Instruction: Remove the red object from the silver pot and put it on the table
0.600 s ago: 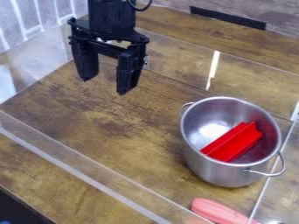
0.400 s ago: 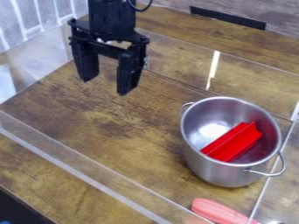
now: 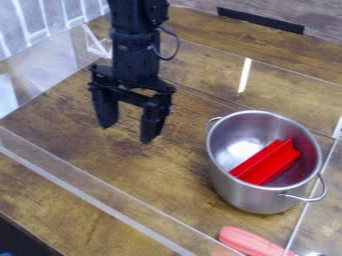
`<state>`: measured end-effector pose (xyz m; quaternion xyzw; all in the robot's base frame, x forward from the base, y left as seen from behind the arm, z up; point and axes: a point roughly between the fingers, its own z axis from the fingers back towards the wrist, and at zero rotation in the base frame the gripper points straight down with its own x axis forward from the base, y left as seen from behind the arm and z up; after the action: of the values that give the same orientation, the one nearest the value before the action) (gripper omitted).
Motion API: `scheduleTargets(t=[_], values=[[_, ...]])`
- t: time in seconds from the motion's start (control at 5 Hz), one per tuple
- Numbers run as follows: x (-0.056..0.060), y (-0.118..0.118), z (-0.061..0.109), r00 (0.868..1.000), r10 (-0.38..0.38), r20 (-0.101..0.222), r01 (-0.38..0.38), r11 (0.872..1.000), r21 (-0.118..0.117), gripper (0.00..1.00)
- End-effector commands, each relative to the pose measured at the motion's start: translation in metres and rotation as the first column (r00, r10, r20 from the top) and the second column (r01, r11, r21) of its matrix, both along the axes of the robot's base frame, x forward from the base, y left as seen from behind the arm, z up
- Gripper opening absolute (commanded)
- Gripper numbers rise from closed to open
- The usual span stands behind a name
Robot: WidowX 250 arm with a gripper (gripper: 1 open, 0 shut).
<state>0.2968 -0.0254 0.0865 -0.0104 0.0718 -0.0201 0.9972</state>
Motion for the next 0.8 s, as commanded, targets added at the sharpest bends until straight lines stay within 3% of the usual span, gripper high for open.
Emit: scheduleTargets(t=[0.0,0.2,0.4,0.6], values=[[0.016,-0.021,0.017,0.996,-0.062,0.069,0.064,0.998,-0.015,1.00],[0.024,-0.036,0.014,0.981,-0.182,0.071,0.184,0.983,-0.021,1.00],[0.034,-0.061,0.017,0.947,-0.304,0.102,0.307,0.951,-0.016,1.00],[0.041,-0.103,0.017,0.910,-0.391,0.136,0.395,0.919,-0.003,1.00]])
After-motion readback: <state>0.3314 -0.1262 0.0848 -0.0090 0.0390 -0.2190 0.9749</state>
